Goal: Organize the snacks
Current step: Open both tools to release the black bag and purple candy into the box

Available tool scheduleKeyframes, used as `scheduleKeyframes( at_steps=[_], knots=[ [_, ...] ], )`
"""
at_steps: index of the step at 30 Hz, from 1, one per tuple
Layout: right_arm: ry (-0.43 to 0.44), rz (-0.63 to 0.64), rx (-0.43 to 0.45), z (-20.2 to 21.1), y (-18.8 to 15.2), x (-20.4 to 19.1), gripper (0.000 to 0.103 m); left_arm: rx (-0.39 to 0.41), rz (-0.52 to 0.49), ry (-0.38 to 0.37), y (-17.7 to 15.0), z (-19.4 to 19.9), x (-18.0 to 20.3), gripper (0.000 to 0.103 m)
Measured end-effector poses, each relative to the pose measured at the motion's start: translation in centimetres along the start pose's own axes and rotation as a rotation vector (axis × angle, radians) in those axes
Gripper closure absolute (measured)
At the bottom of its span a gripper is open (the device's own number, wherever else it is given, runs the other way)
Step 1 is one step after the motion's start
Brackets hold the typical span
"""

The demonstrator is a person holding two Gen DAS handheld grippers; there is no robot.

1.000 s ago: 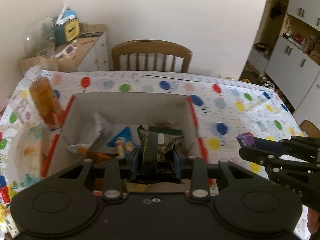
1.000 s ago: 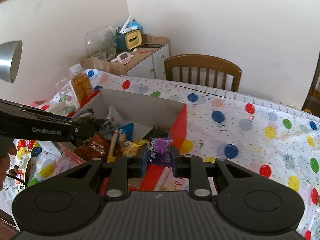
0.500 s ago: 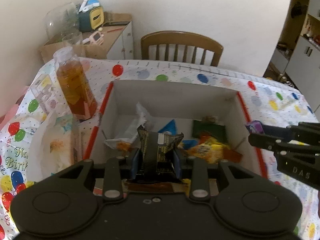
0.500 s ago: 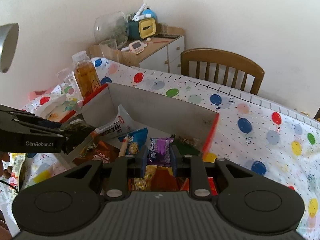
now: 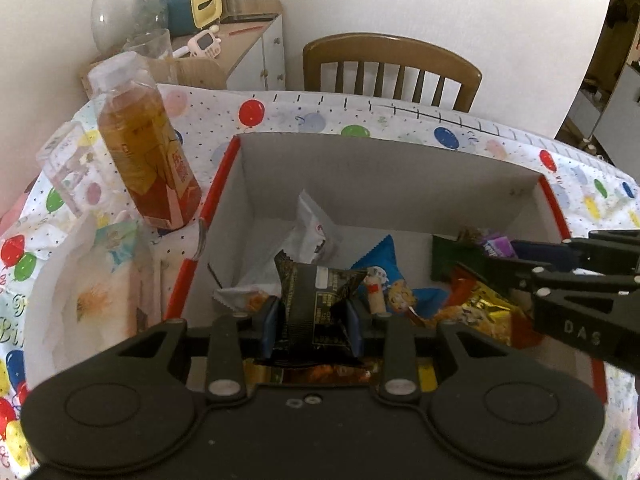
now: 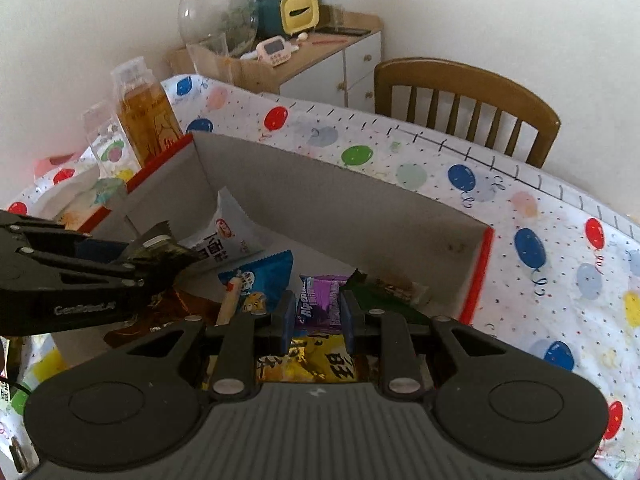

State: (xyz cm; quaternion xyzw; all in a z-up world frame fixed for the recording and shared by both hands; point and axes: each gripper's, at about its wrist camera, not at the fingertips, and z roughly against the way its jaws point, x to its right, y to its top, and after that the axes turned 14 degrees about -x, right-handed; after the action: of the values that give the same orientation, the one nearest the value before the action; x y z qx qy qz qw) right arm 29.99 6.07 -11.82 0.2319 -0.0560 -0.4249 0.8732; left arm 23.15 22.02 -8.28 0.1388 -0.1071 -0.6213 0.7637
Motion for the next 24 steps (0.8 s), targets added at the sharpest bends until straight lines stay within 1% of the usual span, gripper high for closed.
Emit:
scheduleKeyframes(
  at_steps=[7, 14, 21, 22, 23, 24],
  knots=[
    [0.004, 0.008, -0.054, -1.8, 0.0, 0.0, 0.080, -0.018, -0.016, 0.003, 0.9, -1.9, 0.7, 0.071],
    [0.018, -0.002, -0.056, -1.8, -0.1, 0.4, 0.080, -0.033, -0.044, 0.000, 1.2, -2.9, 1.7, 0.070],
    [0.040, -0.024, -0.056, -1.4, -0.3, 1.0, 0.079, -0.037, -0.032, 0.003, 1.3, -3.1, 2.0, 0.066],
    [0.046, -0.026, -0.055, -1.4, -0.4, 1.1, 0.079, -0.037, -0.030, 0.002, 1.3, -3.0, 2.0, 0.060],
    [0.048, -0.028, -0.054, -1.2, -0.4, 1.2, 0.079, -0.038, -0.026, 0.002, 1.3, -3.0, 2.0, 0.048],
    [0.049, -0.031, -0.053, -1.1, -0.5, 1.3, 0.079, -0.031, -0.022, 0.004, 1.1, -2.9, 2.0, 0.042]
  ],
)
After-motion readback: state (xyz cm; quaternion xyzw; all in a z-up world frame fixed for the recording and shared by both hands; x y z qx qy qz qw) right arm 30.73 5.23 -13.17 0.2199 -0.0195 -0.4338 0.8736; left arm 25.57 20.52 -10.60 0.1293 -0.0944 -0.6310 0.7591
